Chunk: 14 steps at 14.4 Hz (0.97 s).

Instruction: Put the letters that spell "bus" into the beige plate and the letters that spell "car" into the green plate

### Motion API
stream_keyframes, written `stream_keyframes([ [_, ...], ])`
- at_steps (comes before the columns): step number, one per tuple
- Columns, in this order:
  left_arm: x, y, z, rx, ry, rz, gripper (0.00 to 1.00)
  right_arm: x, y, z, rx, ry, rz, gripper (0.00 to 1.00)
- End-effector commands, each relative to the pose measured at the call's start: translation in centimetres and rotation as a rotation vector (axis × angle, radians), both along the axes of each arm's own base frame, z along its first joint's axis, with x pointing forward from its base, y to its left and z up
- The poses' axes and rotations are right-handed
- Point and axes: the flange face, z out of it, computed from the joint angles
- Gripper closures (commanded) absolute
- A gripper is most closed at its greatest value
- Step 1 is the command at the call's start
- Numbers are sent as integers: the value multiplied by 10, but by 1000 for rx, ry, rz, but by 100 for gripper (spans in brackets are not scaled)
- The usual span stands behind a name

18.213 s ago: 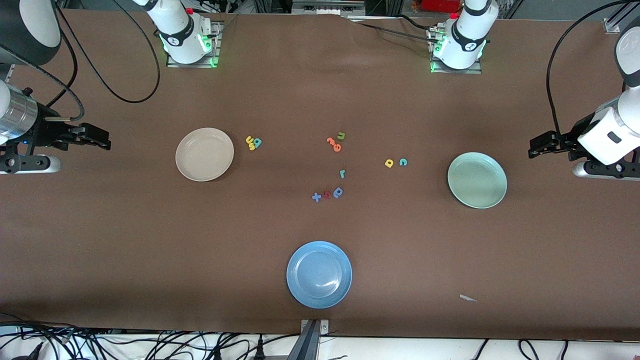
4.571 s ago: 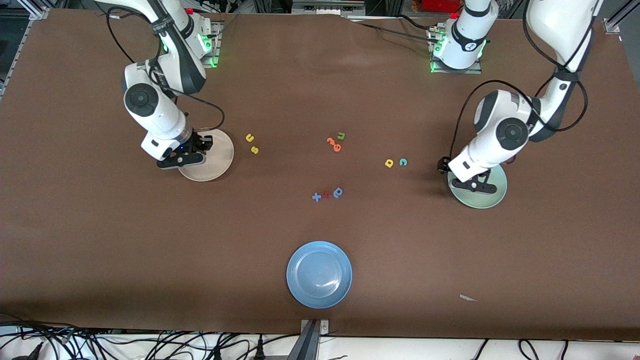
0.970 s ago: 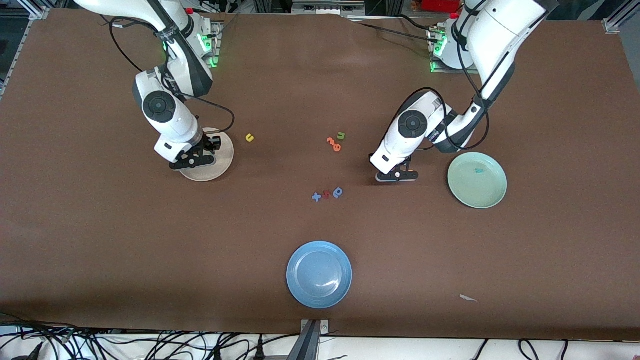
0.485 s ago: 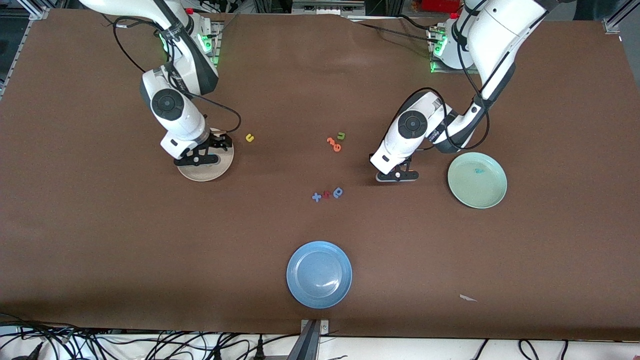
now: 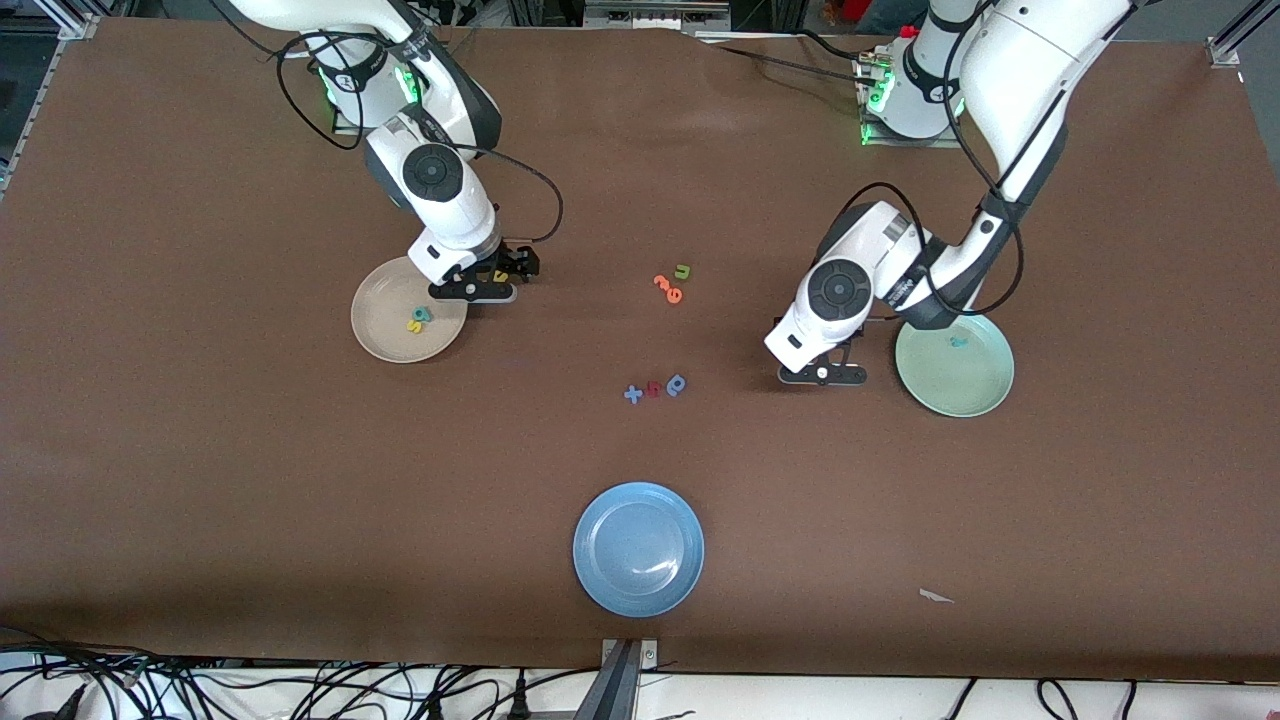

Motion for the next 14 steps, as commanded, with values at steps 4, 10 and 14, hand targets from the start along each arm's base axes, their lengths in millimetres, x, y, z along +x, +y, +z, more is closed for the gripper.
stream_keyframes([
  [4,32,121,10,-34,103,-191,80,-34,-14,-31,65,-23,-26,0],
  [10,44,197,9,-105,136,-274,0,-38,-15,-34,61,-20,-18,24],
  [14,45,162,14,-96,94,-172,0,-35,-16,-33,62,-27,-8,37],
])
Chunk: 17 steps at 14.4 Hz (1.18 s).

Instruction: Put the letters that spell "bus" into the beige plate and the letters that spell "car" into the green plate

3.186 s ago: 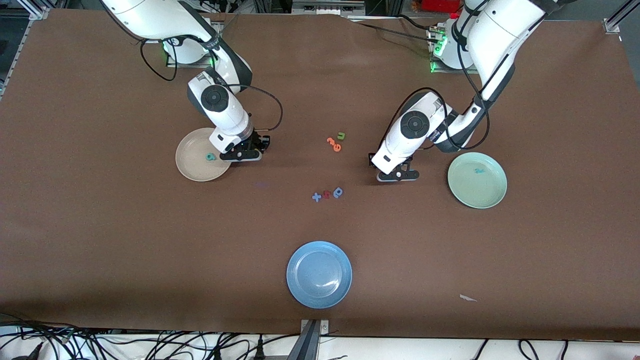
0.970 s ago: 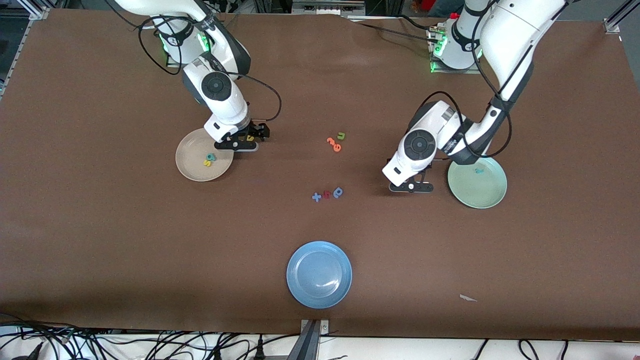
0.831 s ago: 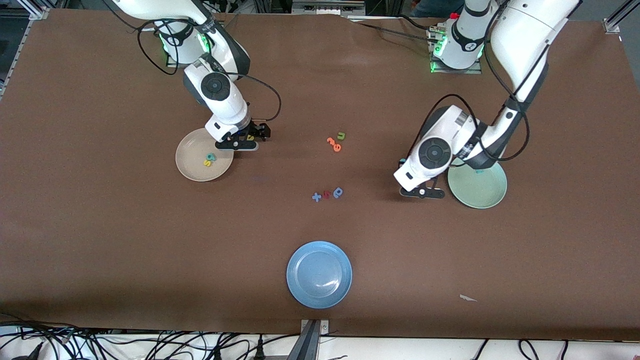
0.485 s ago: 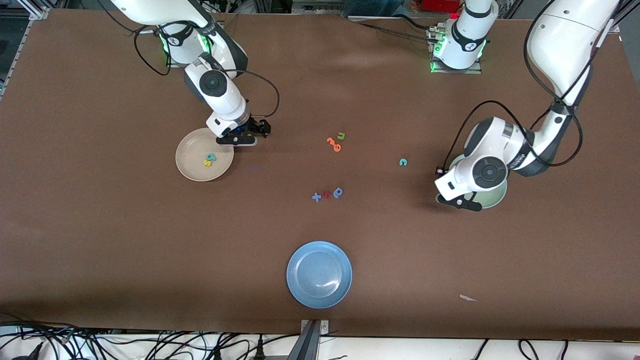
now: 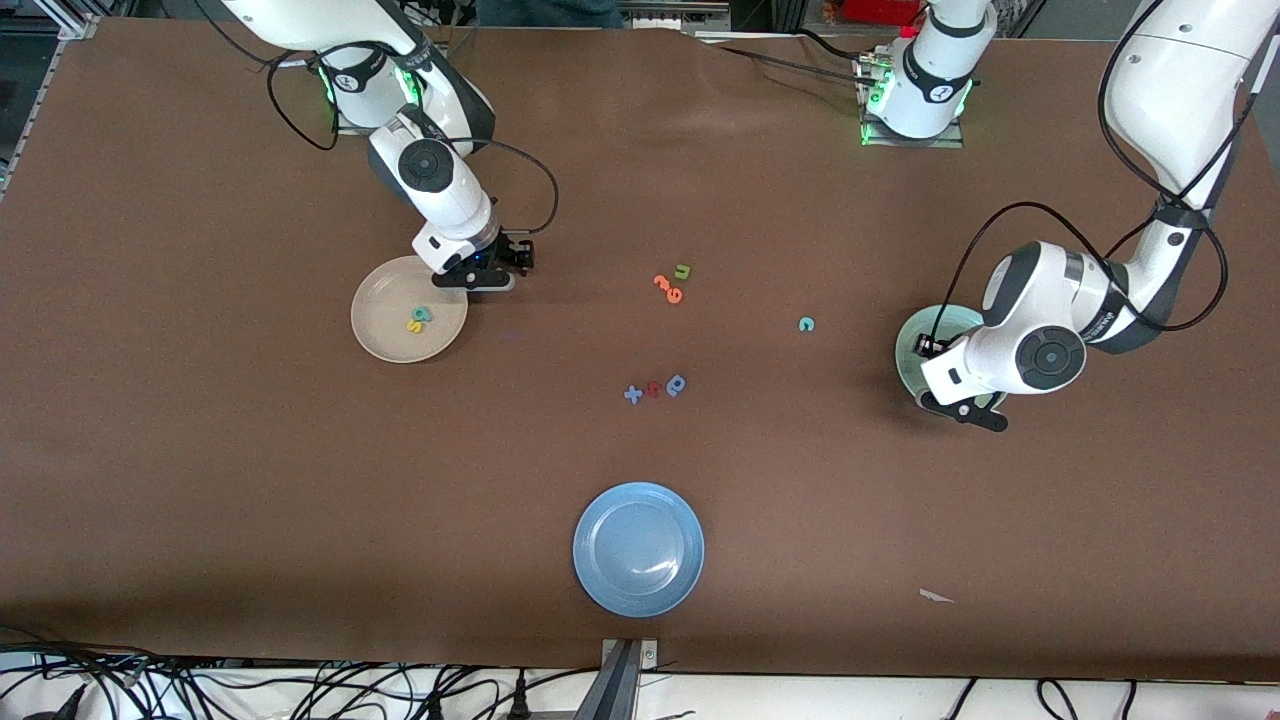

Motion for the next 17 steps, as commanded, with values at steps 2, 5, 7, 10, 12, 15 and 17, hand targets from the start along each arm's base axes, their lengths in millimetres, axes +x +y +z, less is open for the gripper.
stream_keyframes([
  [2,-7,-69,9,-5,-85,169,0,0,-3,4,0,-27,22,44],
  [5,-28,-119,7,-21,-118,251,0,0,-4,4,-3,-32,35,81],
  [7,-53,-145,-2,-62,-167,288,0,0,-4,4,-3,-32,35,100],
  [10,-80,-162,-17,-52,-229,296,0,0,-4,4,-4,-31,35,100],
  [12,-97,-169,-28,-27,-272,296,0,1,-4,8,-7,-38,33,100],
  [15,-99,-172,-31,-20,-275,289,6,8,-5,30,-33,-65,48,100],
  [17,-103,-176,-34,-15,-264,283,17,19,-8,49,-88,-54,47,100],
])
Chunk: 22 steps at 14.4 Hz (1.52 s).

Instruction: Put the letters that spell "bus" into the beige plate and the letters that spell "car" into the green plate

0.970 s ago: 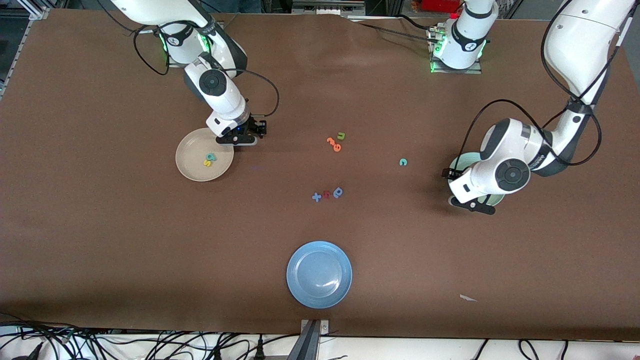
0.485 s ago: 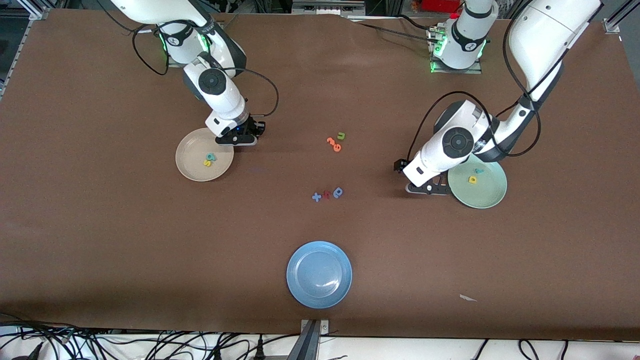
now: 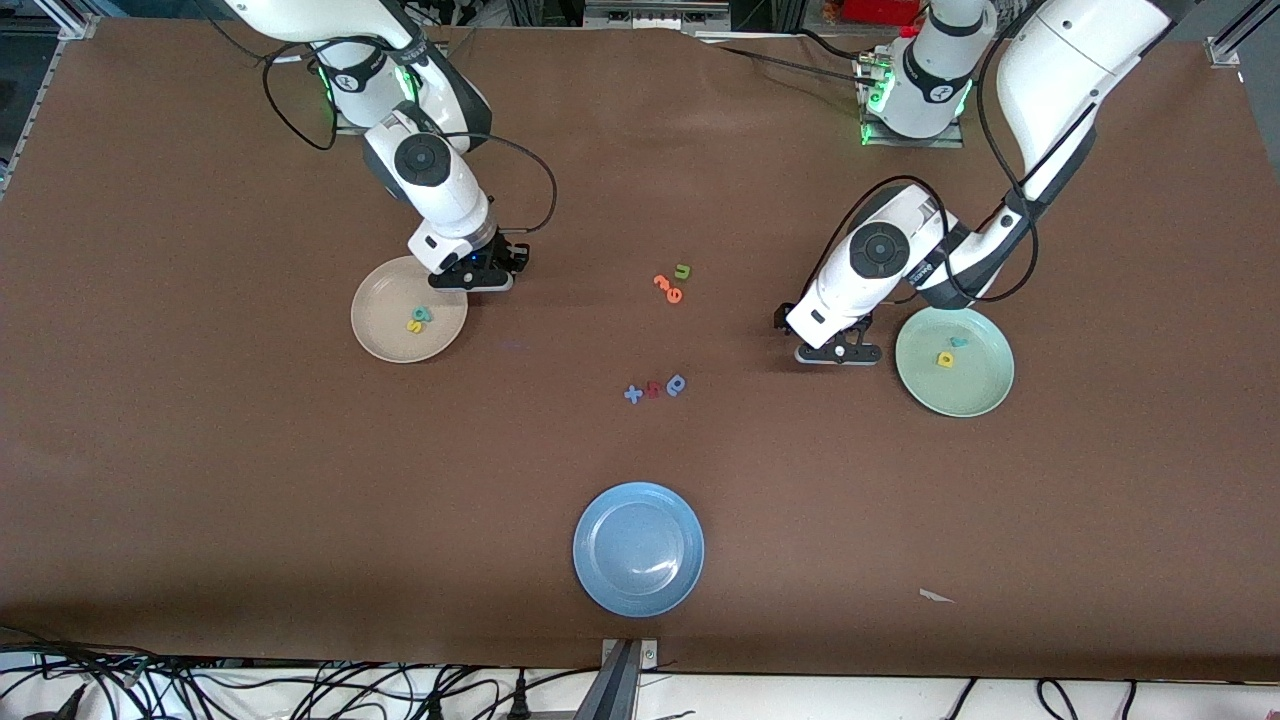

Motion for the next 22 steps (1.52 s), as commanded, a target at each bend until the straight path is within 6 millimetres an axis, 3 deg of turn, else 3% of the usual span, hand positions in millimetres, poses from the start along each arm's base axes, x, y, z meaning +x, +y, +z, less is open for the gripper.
stream_keyframes([
  [1,-8,-8,3,25,-18,-4,23,14,-7,34,-86,-1,31,100],
  [4,-9,-12,0,22,-12,-1,33,42,-33,54,-130,33,82,100],
  [8,-11,-13,-3,21,-6,-5,44,62,-83,55,-140,73,167,100],
  [11,-12,-12,-4,22,-3,-13,55,62,-89,50,-138,86,177,98],
  [12,-11,-12,-4,22,-3,-13,61,62,-88,49,-137,87,174,42],
  [13,-12,-11,-4,22,-2,-15,65,62,-89,49,-138,88,167,1],
  [17,-14,-11,-7,24,5,-16,77,63,-90,51,-141,91,166,0],
  [19,-13,-10,-9,23,8,-16,81,74,-95,63,-151,89,156,0],
  [20,-12,-10,-7,25,6,-17,84,91,-93,85,-167,95,144,0],
  [22,1,-1,2,51,13,-50,87,129,-84,151,-155,129,87,0],
])
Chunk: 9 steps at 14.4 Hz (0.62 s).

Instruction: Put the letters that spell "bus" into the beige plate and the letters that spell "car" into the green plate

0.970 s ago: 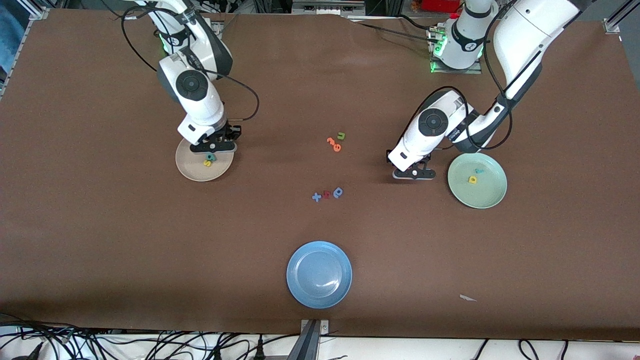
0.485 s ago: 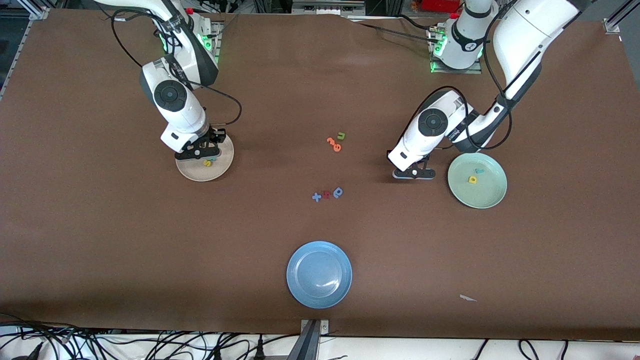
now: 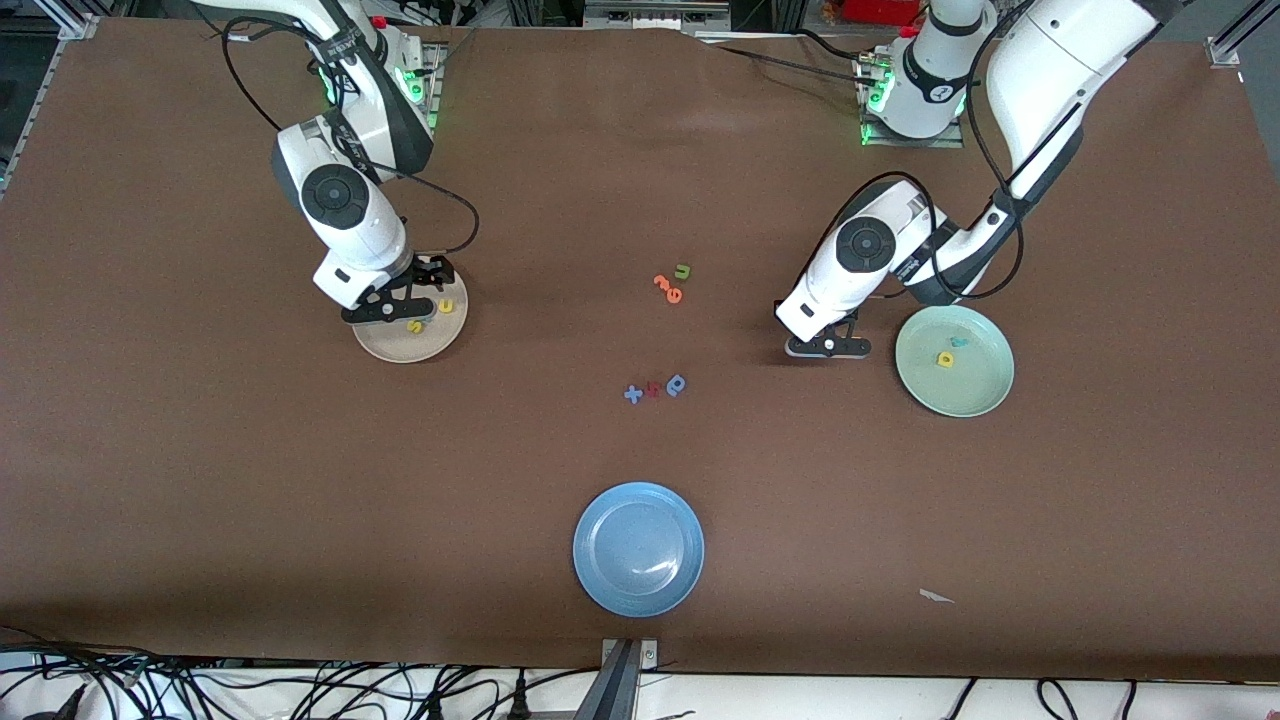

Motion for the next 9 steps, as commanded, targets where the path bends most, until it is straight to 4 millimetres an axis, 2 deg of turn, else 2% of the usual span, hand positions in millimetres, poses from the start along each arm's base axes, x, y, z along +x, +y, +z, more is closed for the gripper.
stream_keyframes([
  [1,21,16,13,79,22,-68,87,48,10,91,44,10,-68,0],
  [2,32,23,23,122,55,-94,87,58,10,113,63,-12,-83,0],
  [3,43,33,31,144,81,-117,87,69,-2,132,66,-29,-114,0],
  [5,66,71,44,154,126,-169,87,92,-29,182,85,-49,-184,0],
  [7,77,107,51,154,184,-248,87,109,-69,222,88,-40,-225,0],
  [9,86,141,51,125,203,-316,86,118,-99,257,86,-54,-166,0],
])
